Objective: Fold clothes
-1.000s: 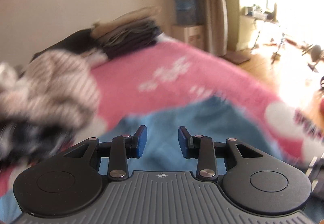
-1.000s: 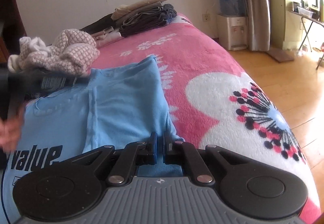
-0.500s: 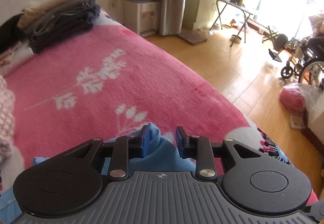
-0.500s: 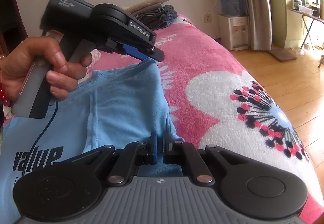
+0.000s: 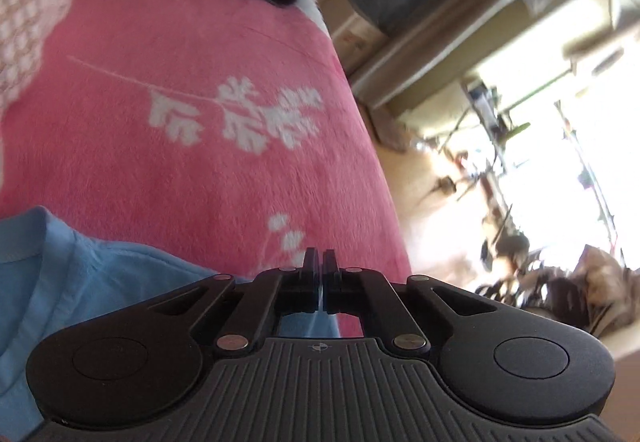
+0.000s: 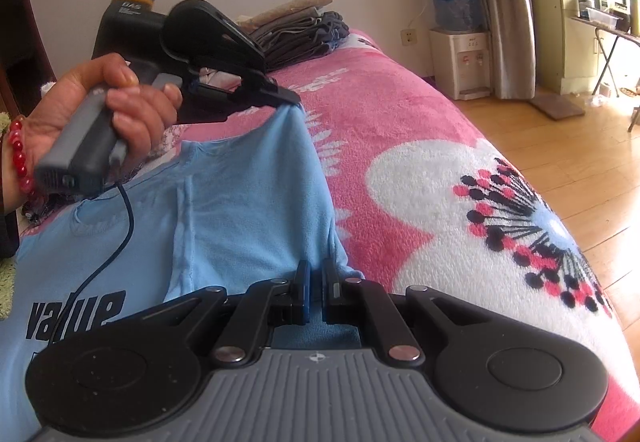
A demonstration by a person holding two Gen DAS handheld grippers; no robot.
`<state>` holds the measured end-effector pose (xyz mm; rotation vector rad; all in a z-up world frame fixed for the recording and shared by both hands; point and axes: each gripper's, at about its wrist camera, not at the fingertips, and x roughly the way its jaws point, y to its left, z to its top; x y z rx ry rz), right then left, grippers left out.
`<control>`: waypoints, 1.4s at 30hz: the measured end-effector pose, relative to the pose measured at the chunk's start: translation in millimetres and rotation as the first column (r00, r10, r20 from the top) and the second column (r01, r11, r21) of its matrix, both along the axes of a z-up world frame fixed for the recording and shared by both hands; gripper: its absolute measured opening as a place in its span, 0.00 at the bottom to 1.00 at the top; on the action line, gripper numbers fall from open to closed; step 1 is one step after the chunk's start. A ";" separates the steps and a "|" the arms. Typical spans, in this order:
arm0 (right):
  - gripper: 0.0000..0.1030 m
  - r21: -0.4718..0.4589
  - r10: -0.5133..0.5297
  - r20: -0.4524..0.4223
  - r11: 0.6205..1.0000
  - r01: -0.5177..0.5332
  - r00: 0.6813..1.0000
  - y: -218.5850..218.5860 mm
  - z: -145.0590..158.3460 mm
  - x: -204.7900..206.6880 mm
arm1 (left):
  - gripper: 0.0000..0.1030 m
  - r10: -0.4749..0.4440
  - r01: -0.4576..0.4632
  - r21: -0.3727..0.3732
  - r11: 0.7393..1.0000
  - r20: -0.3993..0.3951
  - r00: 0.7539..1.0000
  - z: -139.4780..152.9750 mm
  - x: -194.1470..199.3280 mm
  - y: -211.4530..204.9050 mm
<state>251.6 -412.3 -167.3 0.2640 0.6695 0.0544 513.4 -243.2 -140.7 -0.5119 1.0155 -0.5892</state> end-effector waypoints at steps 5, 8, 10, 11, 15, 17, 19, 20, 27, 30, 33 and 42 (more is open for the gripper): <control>0.04 0.002 -0.002 0.001 1.000 0.002 1.000 -0.2 -0.5 0.5 | 0.00 0.001 -0.002 -0.024 1.000 -0.018 1.000 5.6 2.4 -1.2; 0.04 0.002 -0.003 0.001 1.000 0.003 1.000 -0.2 -0.7 1.0 | 0.01 -0.031 0.031 -0.002 1.000 0.013 0.999 12.8 0.2 -5.9; 0.04 0.000 -0.005 0.001 1.000 0.005 1.000 0.1 -0.7 1.0 | 0.15 -0.077 0.075 0.061 0.995 0.027 0.997 16.1 -2.3 -16.3; 0.04 -0.002 -0.006 0.000 1.000 0.006 1.000 0.4 -0.7 1.0 | 0.25 -0.102 0.098 0.102 0.990 0.033 0.994 17.1 -4.2 -23.5; 0.04 -0.007 -0.011 0.000 1.000 0.011 1.000 2.1 -0.7 0.6 | 0.29 -0.181 0.162 0.279 0.947 0.045 0.982 17.1 -9.8 -53.6; 0.04 -0.009 -0.013 0.000 1.000 0.013 1.000 2.5 -0.5 0.5 | 0.29 -0.217 0.186 0.367 0.912 0.046 0.975 16.3 -12.2 -68.8; 0.04 -0.008 -0.013 0.000 1.000 0.013 1.000 2.4 -0.4 0.5 | 0.19 -0.253 0.207 0.451 0.868 0.043 0.967 15.5 -14.6 -84.0; 0.04 -0.008 -0.014 0.000 1.000 0.014 1.000 2.5 -0.4 0.5 | 0.09 -0.270 0.217 0.492 0.843 0.040 0.962 15.1 -15.8 -91.6; 0.04 -0.004 -0.013 0.003 1.000 0.013 1.000 2.0 -0.3 -1.0 | 0.00 -0.081 0.092 0.353 0.931 -0.048 0.996 14.1 -0.4 -61.9; 0.04 -0.001 -0.014 0.004 1.000 0.014 1.000 1.6 -0.4 -1.8 | 0.00 0.045 -0.016 0.200 0.980 -0.145 0.988 7.6 9.8 -33.1; 0.04 0.000 -0.015 0.005 1.000 0.015 1.000 1.4 -0.3 -2.5 | 0.00 0.107 -0.087 0.116 0.989 -0.177 0.978 0.4 13.0 -17.4; 0.04 0.001 -0.016 0.005 1.000 0.016 1.000 1.3 -0.2 -3.2 | 0.00 0.213 -0.219 -0.054 0.974 -0.099 0.972 11.2 10.5 4.7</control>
